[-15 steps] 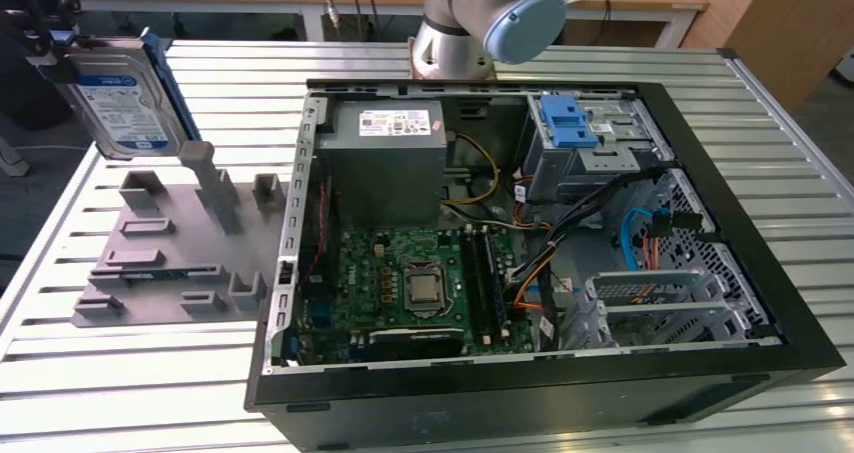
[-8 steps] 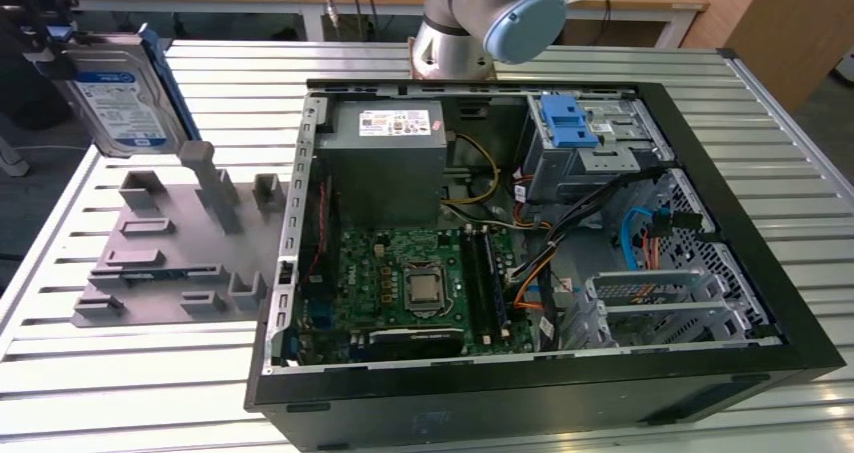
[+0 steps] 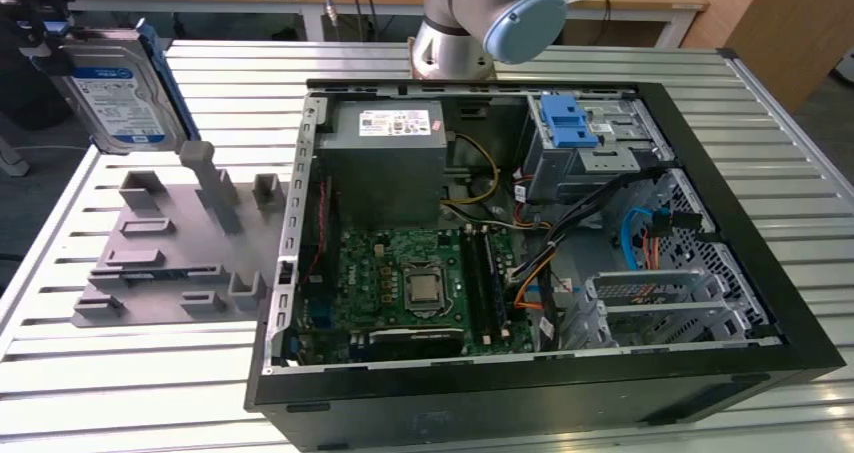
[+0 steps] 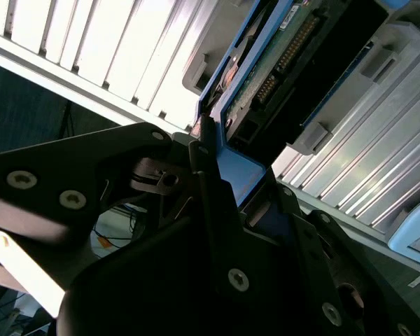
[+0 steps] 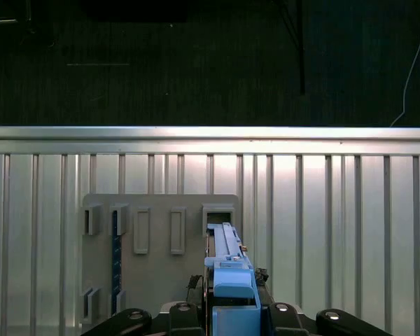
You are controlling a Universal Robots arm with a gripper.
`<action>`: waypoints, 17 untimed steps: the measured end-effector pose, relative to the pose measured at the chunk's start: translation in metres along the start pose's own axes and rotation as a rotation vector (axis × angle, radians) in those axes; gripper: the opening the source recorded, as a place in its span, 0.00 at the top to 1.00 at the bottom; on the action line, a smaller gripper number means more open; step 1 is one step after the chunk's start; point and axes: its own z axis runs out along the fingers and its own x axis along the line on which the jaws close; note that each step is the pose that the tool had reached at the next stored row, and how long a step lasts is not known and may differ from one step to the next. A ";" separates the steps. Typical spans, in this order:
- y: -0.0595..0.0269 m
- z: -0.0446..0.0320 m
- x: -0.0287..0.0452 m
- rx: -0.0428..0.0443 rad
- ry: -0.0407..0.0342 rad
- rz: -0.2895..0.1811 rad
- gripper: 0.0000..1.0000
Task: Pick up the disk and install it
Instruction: 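Pick up the disk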
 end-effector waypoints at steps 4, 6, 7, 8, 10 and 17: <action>0.0000 -0.0026 0.0000 0.0001 -0.0001 0.000 0.64; 0.0001 -0.0037 0.0000 0.0000 0.0000 0.000 0.64; 0.0000 -0.0042 0.0000 0.0001 0.0000 0.000 0.64; 0.0000 -0.0046 0.0000 0.0000 0.0000 0.000 0.64; 0.0001 -0.0054 0.0000 0.0001 0.0000 0.000 0.64; 0.0001 -0.0086 0.0000 0.0000 0.0000 0.000 0.64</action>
